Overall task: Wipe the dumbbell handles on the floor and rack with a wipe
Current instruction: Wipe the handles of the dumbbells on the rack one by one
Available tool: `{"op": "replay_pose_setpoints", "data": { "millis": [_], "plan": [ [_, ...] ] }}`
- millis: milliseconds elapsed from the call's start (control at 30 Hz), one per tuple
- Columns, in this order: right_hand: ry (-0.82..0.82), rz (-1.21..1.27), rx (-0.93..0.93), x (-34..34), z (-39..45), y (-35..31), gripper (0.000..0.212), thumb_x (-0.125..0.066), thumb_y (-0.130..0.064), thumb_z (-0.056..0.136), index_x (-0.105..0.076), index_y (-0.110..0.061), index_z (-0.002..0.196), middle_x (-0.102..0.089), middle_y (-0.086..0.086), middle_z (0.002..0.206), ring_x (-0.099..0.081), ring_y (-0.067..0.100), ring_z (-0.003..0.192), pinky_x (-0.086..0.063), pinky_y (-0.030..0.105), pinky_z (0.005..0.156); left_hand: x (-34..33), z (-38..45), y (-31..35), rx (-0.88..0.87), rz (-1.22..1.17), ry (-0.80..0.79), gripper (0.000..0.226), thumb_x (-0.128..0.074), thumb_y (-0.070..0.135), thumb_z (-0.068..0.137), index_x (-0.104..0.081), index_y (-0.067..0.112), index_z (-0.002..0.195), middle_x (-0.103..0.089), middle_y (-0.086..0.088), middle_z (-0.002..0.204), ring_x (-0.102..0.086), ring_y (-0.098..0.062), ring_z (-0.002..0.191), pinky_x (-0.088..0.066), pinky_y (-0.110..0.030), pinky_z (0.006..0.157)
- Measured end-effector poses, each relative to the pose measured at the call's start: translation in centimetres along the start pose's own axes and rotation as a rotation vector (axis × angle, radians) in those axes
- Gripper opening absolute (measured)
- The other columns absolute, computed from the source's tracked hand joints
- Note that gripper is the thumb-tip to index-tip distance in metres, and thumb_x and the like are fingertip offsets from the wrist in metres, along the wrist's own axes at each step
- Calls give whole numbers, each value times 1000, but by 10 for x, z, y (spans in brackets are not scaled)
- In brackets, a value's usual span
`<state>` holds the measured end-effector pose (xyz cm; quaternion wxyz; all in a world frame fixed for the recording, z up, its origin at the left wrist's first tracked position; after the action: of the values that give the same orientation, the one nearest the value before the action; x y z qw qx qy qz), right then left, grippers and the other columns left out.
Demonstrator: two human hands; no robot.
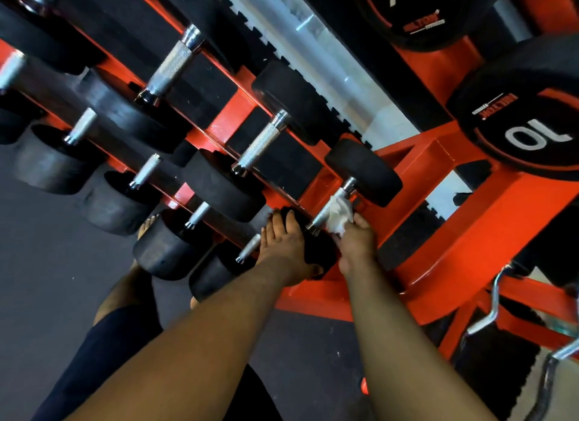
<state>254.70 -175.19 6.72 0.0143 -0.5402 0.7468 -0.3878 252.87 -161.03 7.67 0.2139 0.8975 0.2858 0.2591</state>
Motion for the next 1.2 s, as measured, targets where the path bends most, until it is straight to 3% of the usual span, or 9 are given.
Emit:
{"op": "replay_pose_setpoints", "data": {
  "millis": [167,233,367,467,633,733,867,1000,1200],
  "plan": [
    [-75,289,-132,-13,24,-21,31,-44,5,90,-53,-18,72,-47,-7,50,-45,9,54,-39,25,61,-5,3,-5,-15,7,13,142,-88,51,67,12,12,159,15,-18,166,13,-33,155,1,-48,127],
    [-43,267,-94,-7,34,-29,26,-48,-5,93,-52,-19,71,-48,-3,62,-46,11,58,-38,27,65,-5,3,-5,-15,4,17,142,-89,51,67,12,13,159,16,-18,166,13,-34,155,2,-48,127],
    [-108,-124,8,-3,25,-8,28,-52,-39,102,-65,-18,115,-70,8,107,-66,24,93,-54,39,84,-5,4,-3,-18,6,14,144,-89,52,66,14,12,159,17,-18,166,14,-33,155,2,-47,127],
    [-59,-320,174,8,10,1,16,-56,-22,98,-68,-10,101,-68,10,87,-61,23,76,-47,31,64,-1,3,-5,-34,8,21,143,-89,52,65,11,13,160,12,-16,167,9,-31,156,-2,-46,127],
    [21,-498,375,22,-49,-6,16,-61,-22,90,-60,-12,77,-63,3,74,-57,25,70,-41,37,62,13,-25,-13,-116,-186,116,113,-71,70,75,-17,17,159,-25,-9,164,-30,-29,149,-29,-46,121],
    [-180,-390,338,16,-93,-11,7,-62,-18,95,-62,-20,89,-66,-1,85,-60,15,76,-45,30,67,26,-56,-12,-196,-479,140,77,-59,75,82,-51,20,136,-62,3,135,-58,-13,123,-47,-33,106],
    [-312,-320,391,13,-136,-20,16,-69,-20,92,-64,-18,107,-73,1,99,-70,17,90,-56,32,78,67,-105,-4,-191,-462,256,16,-69,42,94,-68,29,85,-71,14,82,-65,0,76,-52,-27,78],
    [-335,-309,463,19,-177,-44,18,-67,-2,89,-58,-18,93,-67,-3,87,-63,12,77,-49,19,69,110,-142,-2,-192,-450,301,14,-71,26,88,-73,22,74,-74,8,75,-65,-2,69,-56,-35,77],
    [-397,-272,558,19,-222,-63,16,-70,-7,87,-55,-13,88,-67,8,84,-61,14,71,-50,36,68,147,-197,23,-282,-596,106,24,-65,32,100,-70,9,98,-75,-8,88,-69,-11,71,-52,-22,64]
  ]
}}
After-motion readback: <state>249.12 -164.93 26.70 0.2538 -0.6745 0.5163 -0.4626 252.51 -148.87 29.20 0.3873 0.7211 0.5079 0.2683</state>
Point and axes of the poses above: each hand's wrist, its own z-axis towards the middle knuckle, its own x-axis out of the back of the hand, y = z × x, the point moved 1 cm from there along z, towards the middle knuckle
